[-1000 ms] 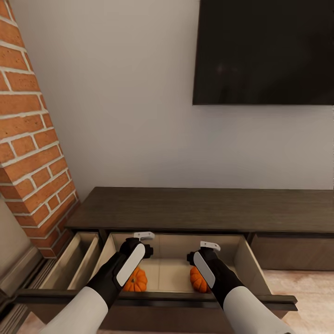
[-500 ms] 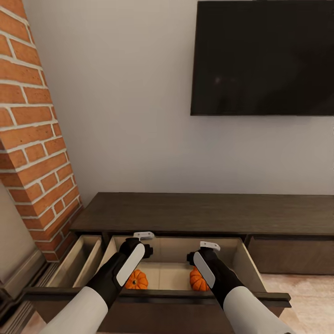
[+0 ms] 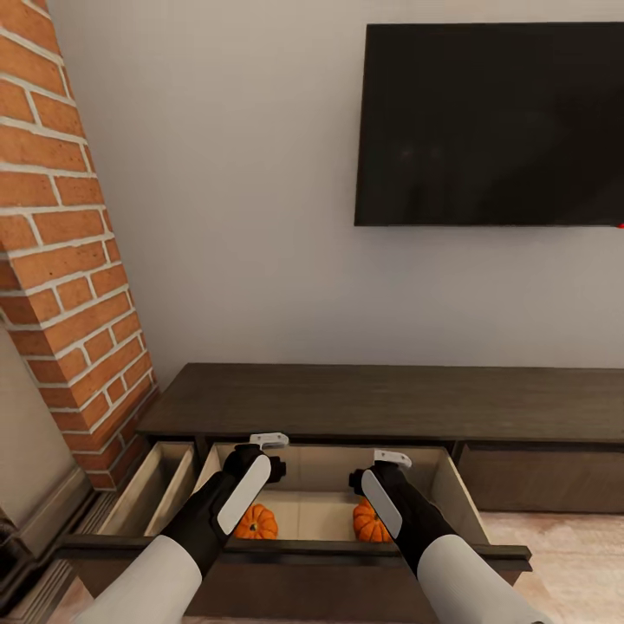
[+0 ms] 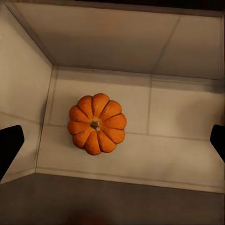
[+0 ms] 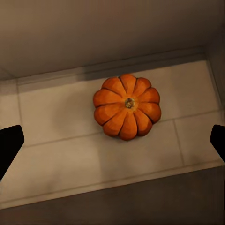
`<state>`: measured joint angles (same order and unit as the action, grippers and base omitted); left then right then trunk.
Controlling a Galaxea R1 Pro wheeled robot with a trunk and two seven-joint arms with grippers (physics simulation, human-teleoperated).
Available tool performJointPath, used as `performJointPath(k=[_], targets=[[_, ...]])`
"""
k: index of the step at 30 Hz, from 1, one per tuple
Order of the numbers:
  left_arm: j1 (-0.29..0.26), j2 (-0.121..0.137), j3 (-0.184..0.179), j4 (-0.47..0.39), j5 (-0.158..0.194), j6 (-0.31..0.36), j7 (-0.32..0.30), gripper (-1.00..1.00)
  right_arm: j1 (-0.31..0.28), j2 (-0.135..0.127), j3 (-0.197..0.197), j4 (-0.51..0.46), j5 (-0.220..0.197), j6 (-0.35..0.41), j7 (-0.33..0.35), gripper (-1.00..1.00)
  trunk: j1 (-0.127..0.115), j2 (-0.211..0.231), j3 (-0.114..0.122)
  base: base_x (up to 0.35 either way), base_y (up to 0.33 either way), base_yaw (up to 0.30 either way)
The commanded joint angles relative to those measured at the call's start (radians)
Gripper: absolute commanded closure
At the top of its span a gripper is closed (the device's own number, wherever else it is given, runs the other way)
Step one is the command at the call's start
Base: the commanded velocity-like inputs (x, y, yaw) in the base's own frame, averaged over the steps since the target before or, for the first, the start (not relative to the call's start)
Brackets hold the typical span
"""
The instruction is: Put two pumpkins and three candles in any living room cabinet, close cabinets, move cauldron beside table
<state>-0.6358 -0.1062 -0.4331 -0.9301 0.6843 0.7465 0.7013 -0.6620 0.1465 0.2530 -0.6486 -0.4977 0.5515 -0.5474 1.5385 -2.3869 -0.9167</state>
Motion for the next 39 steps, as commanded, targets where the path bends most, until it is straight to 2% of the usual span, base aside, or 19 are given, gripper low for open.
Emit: performJointPath(k=[1, 20, 27, 39], targets=[[-0.001, 0.000, -0.002, -0.001, 0.011, 0.001, 0.010, -1.00, -0.001, -0.001, 0.005, -0.001, -0.010, 0.002, -0.009, -1.00, -0.004, 0.007, 0.002, -0.001, 0.000, 0.000], [-0.001, 0.002, -0.001, -0.001, 0.010, 0.001, 0.010, -1.00, -0.001, -0.004, -0.001, -0.012, -0.013, 0.020, -0.020, -1.00, -0.077, 0.140, 0.062, 0.000, 0.000, 0.000], [-0.001, 0.002, -0.001, -0.001, 0.011, 0.002, 0.012, -1.00, -0.001, -0.005, -0.001, -0.013, -0.013, 0.022, -0.023, -1.00, -0.104, 0.189, 0.084, -0.170, 0.027, 0.000], [-0.001, 0.001, -0.003, -0.001, 0.012, 0.004, 0.012, -1.00, -0.001, -0.007, -0.001, -0.013, -0.012, 0.022, -0.022, -1.00, -0.150, 0.273, 0.121, -0.017, 0.002, 0.000]])
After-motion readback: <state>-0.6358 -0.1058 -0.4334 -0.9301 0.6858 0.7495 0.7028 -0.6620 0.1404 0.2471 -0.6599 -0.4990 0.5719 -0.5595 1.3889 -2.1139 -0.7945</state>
